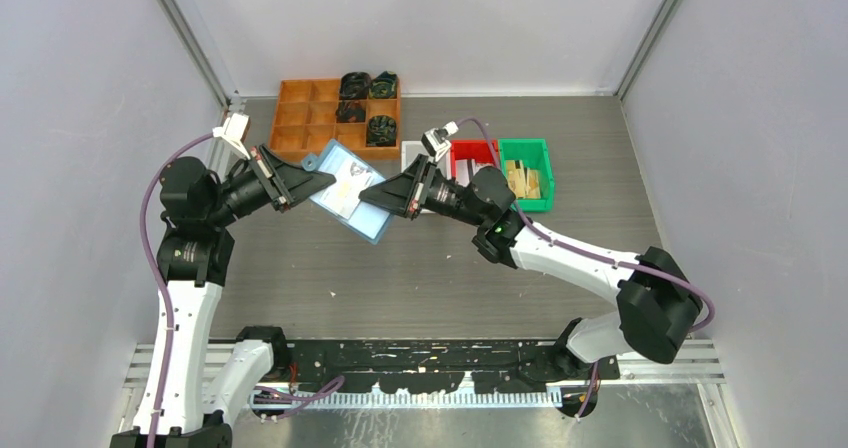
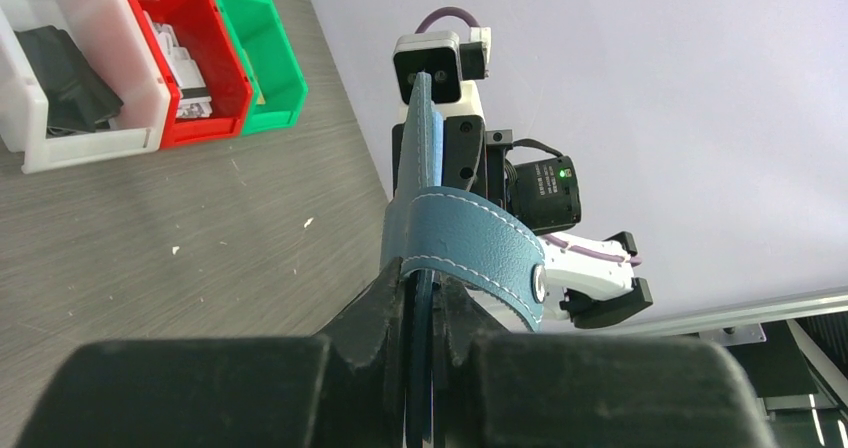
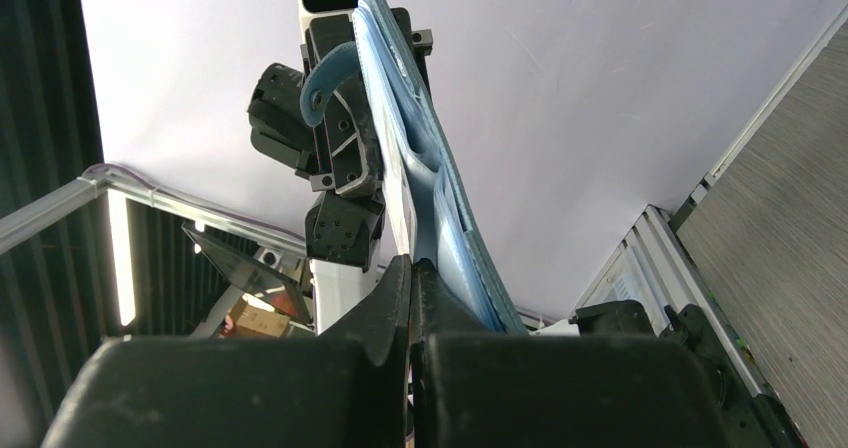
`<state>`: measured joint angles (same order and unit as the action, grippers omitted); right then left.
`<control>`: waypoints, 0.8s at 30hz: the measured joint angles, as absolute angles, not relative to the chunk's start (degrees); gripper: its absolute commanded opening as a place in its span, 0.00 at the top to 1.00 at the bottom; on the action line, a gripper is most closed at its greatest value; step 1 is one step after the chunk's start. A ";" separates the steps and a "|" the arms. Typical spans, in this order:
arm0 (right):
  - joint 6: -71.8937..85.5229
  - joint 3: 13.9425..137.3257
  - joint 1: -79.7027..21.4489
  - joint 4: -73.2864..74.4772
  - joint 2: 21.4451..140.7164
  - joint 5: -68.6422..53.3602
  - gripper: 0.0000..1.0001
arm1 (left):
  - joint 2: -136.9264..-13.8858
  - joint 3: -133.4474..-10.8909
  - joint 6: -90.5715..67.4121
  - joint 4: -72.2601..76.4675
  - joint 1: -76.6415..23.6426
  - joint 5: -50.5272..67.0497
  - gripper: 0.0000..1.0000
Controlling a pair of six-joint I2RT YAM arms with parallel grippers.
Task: Take the credit cards out of the card holder
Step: Remove the credit card from the card holder.
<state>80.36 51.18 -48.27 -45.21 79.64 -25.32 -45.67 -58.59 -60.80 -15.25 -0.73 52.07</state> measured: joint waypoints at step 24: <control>84.95 51.00 -49.84 -52.31 82.89 -24.05 0.81 | -45.67 -58.59 -60.86 -15.18 -0.62 52.03 1.00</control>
<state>84.95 51.00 -49.84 -52.31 82.89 -24.05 -45.67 -58.59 -60.86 -15.18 -0.62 52.03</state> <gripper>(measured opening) 0.269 0.095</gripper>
